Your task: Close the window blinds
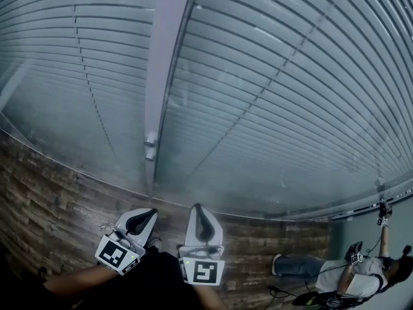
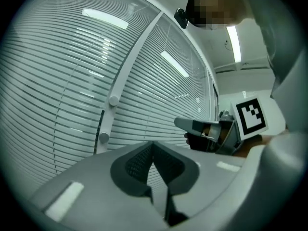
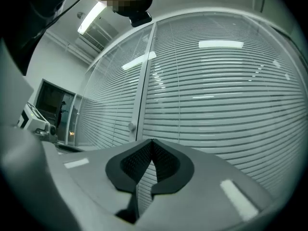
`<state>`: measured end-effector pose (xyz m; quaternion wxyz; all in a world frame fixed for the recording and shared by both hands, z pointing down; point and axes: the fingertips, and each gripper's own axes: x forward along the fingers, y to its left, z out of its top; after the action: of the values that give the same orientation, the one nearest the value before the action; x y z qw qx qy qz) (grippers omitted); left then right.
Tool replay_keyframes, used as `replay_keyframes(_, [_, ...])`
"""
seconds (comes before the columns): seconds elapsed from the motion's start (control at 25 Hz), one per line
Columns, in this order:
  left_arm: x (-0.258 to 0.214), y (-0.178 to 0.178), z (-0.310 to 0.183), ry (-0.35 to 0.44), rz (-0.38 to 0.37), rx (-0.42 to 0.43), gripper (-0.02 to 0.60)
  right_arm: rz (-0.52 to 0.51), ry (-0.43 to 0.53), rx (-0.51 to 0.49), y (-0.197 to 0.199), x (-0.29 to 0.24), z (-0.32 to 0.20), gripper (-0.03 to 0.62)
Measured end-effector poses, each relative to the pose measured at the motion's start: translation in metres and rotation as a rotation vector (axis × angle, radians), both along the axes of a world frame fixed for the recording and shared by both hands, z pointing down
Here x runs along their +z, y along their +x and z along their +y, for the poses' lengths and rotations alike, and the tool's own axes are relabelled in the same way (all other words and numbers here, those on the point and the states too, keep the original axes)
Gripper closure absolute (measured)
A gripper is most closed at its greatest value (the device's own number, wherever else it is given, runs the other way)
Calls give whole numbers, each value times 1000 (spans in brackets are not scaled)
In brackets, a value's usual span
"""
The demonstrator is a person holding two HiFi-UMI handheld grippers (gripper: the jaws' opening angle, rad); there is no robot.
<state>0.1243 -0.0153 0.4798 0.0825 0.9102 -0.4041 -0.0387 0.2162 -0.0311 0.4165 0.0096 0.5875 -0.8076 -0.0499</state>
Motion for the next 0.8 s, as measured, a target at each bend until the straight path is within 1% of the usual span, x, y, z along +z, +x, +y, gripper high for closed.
replay_keyframes(0.12, [-4,6,6,19,-11,-15,583,-6,-3,-2,10,4,9,594])
replay_keyframes(0.36, [-11,8,10,48,-21,-21,583,-18,-11,-15,9,13,21,594])
replay_keyframes(0.52, [-10,13,12,50,-11,-13,583,-12,-51,4,16,19,21,594])
replay_keyframes(0.6, [-11,17,15,49,-9,-7,583,-23,-52,9,19,17,23,594])
replay_keyframes(0.8, [-5,18,18,38,-31,-12,583,-44,-39,2,18,20,29,594])
